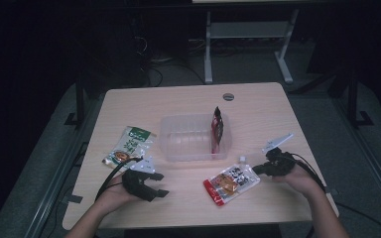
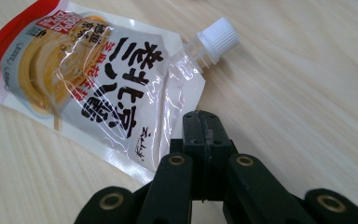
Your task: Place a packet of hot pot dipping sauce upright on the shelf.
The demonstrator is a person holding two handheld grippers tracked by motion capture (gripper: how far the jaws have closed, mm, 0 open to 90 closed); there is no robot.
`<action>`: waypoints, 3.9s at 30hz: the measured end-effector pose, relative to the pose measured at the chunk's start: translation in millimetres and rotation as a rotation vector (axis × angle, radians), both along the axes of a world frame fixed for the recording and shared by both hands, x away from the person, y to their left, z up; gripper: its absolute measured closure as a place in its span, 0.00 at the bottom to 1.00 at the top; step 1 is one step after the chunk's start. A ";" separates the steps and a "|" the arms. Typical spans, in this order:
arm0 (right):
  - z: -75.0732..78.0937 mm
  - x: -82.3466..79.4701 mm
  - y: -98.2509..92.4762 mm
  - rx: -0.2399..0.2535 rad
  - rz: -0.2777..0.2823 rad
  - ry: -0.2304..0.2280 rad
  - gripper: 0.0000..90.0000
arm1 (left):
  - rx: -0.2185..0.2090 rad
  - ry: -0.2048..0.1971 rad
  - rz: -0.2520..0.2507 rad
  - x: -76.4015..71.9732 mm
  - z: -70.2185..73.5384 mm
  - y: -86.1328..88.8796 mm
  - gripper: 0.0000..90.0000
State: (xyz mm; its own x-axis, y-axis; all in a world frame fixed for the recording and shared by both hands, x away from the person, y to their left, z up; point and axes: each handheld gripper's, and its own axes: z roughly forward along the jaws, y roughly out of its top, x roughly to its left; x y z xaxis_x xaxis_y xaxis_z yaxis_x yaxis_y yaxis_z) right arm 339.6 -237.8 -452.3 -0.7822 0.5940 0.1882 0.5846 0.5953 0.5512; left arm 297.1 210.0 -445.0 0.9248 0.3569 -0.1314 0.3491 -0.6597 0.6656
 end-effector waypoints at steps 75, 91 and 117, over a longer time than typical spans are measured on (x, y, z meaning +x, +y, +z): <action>-0.7 -56.1 52.9 0.153 0.036 0.021 0.52 | 0.051 0.006 -0.073 -22.3 -3.5 -72.0 0.99; -12.1 -42.7 65.0 0.180 0.068 0.098 0.55 | 0.094 0.030 -0.081 -19.7 -10.0 -72.2 1.00; -8.0 -42.6 75.9 0.331 0.197 0.131 0.95 | 0.081 0.022 -0.076 -21.1 -11.0 -72.0 1.00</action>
State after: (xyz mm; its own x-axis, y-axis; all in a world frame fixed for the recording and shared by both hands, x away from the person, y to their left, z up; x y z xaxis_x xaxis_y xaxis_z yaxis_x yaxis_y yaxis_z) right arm 297.0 -161.9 -460.3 -0.8314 0.3256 0.4502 0.5555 0.5054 0.6603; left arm 276.0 138.0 -456.0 0.9469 0.2958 -0.1257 0.3098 -0.7363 0.6016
